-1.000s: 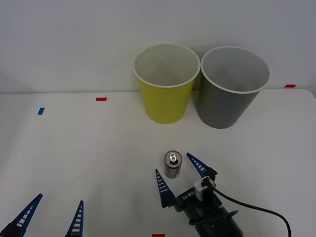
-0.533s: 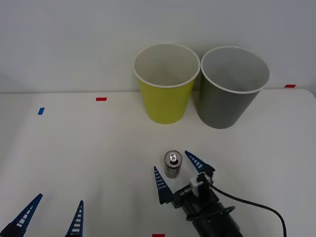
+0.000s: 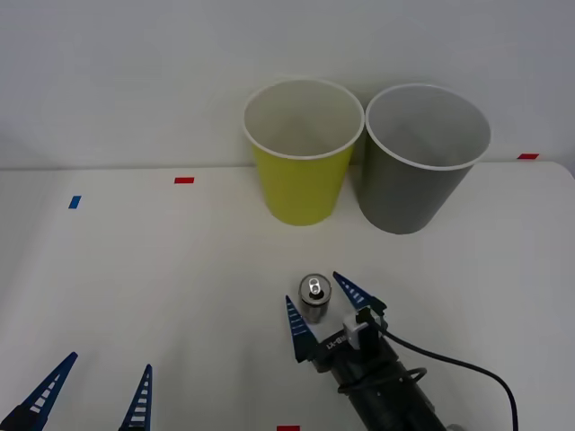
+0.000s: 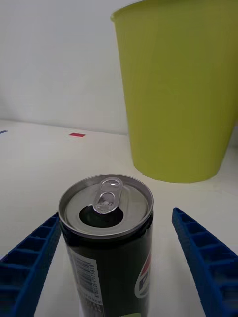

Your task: Put cans in the gray bin and PET bottles in the light green bin.

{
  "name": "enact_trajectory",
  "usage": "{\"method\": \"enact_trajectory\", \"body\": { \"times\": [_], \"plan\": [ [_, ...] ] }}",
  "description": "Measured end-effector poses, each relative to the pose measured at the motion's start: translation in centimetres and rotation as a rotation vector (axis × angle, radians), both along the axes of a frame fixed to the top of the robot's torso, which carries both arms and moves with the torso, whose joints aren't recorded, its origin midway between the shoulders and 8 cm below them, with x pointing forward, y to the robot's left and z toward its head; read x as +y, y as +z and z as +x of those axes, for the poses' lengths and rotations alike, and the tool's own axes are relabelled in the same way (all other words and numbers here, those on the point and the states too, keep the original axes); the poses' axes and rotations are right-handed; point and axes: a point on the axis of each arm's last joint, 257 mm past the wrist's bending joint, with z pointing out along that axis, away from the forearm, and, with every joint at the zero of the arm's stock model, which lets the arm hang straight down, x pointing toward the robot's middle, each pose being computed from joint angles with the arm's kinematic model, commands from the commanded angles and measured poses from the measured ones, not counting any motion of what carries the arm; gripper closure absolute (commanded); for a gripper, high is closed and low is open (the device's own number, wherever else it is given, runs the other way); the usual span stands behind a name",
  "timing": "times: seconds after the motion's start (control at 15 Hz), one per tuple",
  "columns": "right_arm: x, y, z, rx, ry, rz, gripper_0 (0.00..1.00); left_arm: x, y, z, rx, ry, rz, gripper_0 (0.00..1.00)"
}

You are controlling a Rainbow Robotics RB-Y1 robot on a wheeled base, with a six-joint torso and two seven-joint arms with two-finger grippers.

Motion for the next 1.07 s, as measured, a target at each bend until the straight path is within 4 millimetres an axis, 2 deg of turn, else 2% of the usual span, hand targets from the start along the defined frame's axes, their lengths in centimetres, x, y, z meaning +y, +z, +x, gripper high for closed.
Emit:
{"method": "enact_trajectory", "body": {
  "times": [0.73, 0.87, 1.07],
  "plan": [
    [-0.1, 0.3, 0.8, 0.058, -0.004, 0.032, 0.98, 0.0, 0.0, 0.0, 0.0, 0.0, 0.0, 0.0],
    [-0.1, 1.5, 1.2, 0.105, 0.0, 0.012, 0.99, 0.0, 0.0, 0.0, 0.0, 0.0, 0.0, 0.0],
    [-0.7, 4.6, 1.5, 0.166, 0.002, -0.02, 0.99, 0.0, 0.0, 0.0, 0.0, 0.0, 0.0, 0.0]
  ]
}}
